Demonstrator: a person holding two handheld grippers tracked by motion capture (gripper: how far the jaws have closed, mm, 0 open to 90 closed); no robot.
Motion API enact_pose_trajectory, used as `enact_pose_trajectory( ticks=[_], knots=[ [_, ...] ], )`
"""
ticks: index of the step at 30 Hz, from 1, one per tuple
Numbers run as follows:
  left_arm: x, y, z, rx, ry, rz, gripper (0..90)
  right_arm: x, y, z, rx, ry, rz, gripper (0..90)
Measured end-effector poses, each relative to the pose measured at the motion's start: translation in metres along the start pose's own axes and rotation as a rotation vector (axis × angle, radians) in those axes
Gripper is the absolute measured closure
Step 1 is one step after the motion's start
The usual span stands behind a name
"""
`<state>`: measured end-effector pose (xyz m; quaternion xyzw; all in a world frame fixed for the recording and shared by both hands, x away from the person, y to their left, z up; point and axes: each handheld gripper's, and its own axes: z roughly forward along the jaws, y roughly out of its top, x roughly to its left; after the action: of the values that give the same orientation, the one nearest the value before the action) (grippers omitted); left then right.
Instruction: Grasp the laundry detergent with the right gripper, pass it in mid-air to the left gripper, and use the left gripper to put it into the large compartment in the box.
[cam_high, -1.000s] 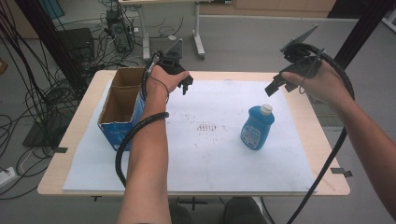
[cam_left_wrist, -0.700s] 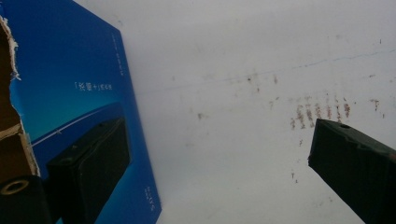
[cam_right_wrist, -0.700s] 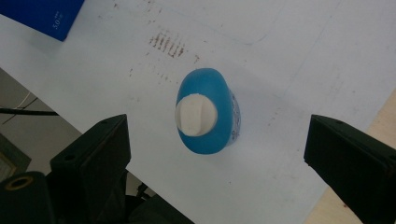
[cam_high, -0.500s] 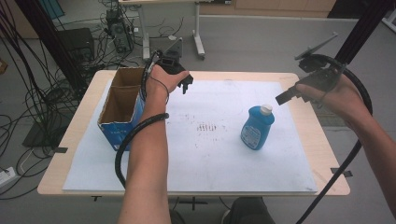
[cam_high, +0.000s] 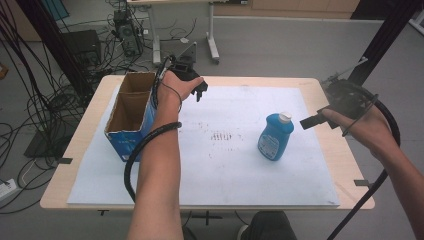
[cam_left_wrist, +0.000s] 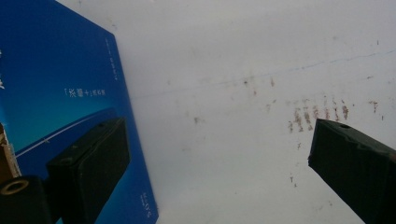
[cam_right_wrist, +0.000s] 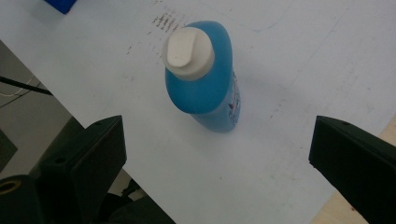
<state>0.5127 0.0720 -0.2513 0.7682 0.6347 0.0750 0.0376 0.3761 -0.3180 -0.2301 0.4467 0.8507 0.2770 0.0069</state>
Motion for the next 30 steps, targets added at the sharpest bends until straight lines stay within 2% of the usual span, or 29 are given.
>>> enact_pose_trajectory(
  ticks=[5,11,12,13,15,21,25,30],
  knots=[
    [0.001,0.000,0.003,0.002,0.000,-0.002,6.0,-0.002,-0.015,0.015,-0.015,0.003,-0.034,3.6],
    [0.002,-0.001,0.007,0.007,-0.001,0.000,5.9,-0.001,-0.027,0.032,-0.026,0.020,-0.038,3.6],
    [0.002,-0.001,0.007,0.008,-0.002,-0.001,5.9,0.001,-0.032,0.038,-0.023,0.026,-0.060,3.6],
    [0.002,-0.001,0.007,0.007,-0.004,0.000,5.9,0.001,-0.032,0.038,-0.023,0.026,-0.060,3.6],
    [0.002,-0.001,0.007,0.004,-0.003,0.000,6.0,0.005,-0.037,0.047,-0.023,0.020,-0.080,3.6],
    [0.000,-0.001,0.006,0.003,-0.002,0.014,5.9,0.007,-0.043,0.058,-0.033,0.008,-0.098,3.6],
    [0.000,-0.002,0.008,0.005,-0.003,0.016,5.9,0.008,-0.048,0.064,-0.059,-0.007,-0.104,3.5],
    [0.001,-0.002,0.011,0.007,-0.003,0.012,6.0,0.009,-0.055,0.075,-0.082,-0.016,-0.134,3.4]
  ],
)
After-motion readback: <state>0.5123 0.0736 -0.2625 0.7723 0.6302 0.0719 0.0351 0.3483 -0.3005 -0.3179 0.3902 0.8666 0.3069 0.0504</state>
